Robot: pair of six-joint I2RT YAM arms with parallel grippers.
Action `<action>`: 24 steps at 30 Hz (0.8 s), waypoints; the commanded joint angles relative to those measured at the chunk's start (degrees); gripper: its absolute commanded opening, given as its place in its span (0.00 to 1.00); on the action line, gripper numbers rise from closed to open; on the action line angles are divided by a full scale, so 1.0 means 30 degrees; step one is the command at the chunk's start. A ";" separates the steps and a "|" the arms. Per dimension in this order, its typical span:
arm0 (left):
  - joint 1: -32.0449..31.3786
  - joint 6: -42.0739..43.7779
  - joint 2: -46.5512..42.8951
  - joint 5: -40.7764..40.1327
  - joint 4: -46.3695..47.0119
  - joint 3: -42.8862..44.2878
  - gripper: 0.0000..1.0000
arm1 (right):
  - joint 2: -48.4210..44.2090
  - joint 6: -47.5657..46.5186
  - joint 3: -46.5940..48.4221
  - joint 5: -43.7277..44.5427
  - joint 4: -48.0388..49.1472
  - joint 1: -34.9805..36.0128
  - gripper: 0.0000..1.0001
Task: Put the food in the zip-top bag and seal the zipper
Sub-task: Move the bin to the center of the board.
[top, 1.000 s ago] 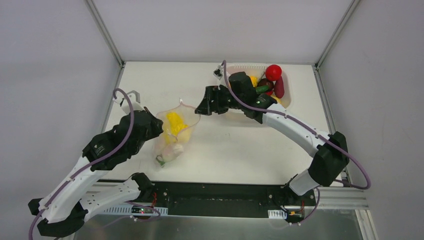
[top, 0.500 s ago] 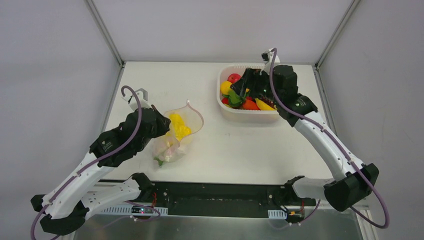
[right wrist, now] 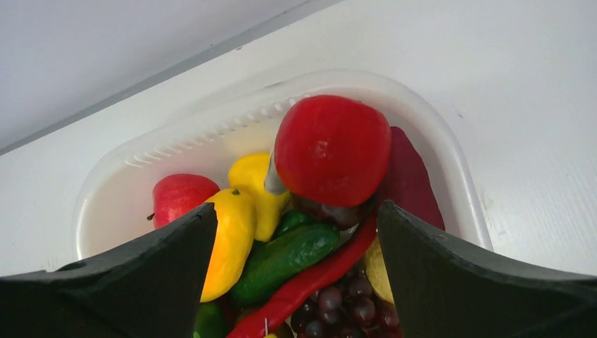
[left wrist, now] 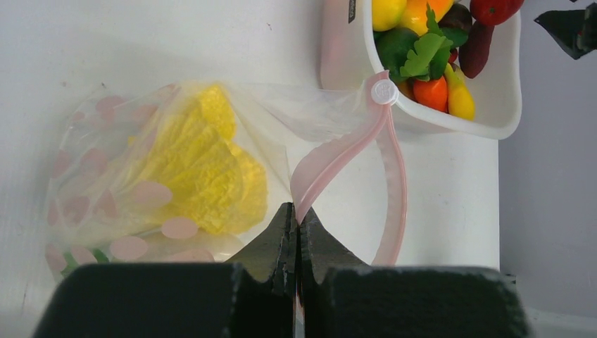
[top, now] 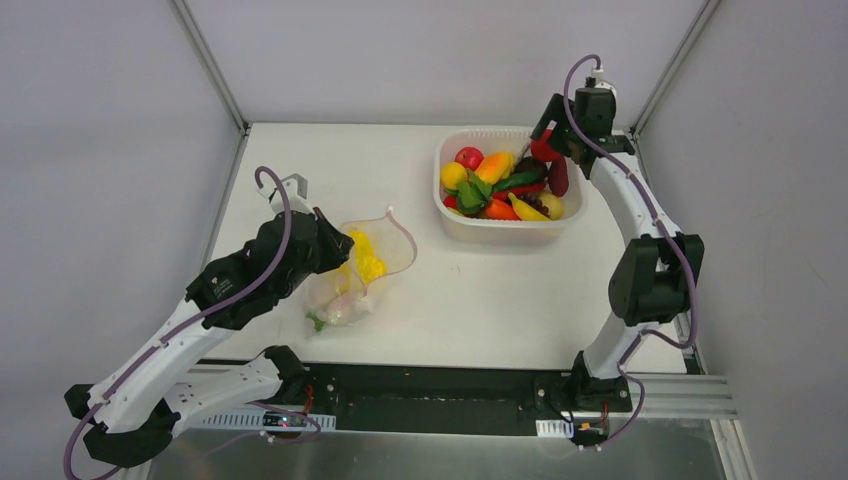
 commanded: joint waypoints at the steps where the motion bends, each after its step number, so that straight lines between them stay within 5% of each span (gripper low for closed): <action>1: 0.0214 0.0284 0.0003 0.0545 0.0823 0.0257 0.00 | 0.1475 0.0189 0.2774 -0.1593 -0.1713 -0.0099 0.86; 13: 0.0254 0.0169 -0.0284 0.0299 0.0617 -0.0098 0.00 | -0.5866 -0.0344 -0.6409 -0.8643 -0.0345 0.1160 0.87; 24: 0.0265 -0.0245 -0.0711 0.0563 0.0571 -0.0324 0.00 | -0.5060 -0.2121 -0.7412 -0.9842 -0.1618 0.2652 0.89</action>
